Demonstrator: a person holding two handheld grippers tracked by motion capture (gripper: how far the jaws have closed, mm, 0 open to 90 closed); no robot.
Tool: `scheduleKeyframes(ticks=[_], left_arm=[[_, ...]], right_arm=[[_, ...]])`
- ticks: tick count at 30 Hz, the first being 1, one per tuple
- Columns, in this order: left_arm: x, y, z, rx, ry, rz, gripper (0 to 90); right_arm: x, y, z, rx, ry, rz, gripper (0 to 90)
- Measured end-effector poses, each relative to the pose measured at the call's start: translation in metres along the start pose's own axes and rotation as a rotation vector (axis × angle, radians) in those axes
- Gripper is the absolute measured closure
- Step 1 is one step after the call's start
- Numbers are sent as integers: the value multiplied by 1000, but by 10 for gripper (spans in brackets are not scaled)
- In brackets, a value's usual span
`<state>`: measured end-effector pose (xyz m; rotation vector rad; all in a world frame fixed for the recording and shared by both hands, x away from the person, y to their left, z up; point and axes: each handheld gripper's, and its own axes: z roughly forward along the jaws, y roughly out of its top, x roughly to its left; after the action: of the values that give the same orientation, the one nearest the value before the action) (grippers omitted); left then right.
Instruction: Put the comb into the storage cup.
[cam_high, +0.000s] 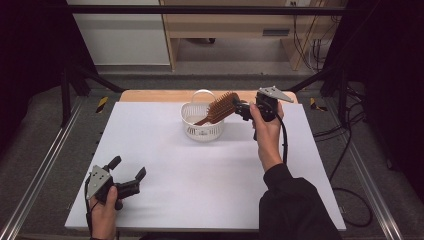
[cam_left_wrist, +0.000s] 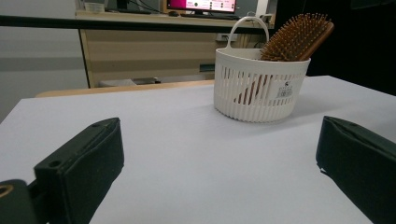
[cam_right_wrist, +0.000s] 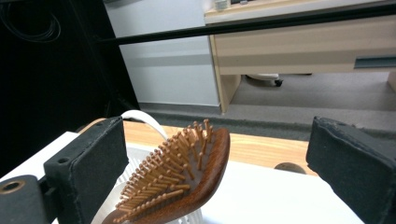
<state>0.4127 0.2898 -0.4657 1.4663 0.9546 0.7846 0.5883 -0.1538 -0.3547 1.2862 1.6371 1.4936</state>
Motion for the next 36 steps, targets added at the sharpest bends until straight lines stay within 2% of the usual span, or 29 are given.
scheduleKeyframes(ticks=[9, 16, 22, 31, 36], left_arm=[[2, 0, 0, -4, 4, 3, 11], [0, 0, 0, -5, -12, 3, 11], [1, 0, -1, -9, -10, -2, 11], [0, 0, 0, -5, -10, 1, 11], [1, 0, -1, -8, -8, -4, 11]], right_arm=[[1, 4, -4, -46, 7, -41, 48], [0, 9, -24, -82, -8, -75, 46], [-3, 11, -31, -136, -18, -84, 46], [-4, 19, -40, -148, 3, -110, 33], [-8, 23, -47, -156, -8, -113, 30]])
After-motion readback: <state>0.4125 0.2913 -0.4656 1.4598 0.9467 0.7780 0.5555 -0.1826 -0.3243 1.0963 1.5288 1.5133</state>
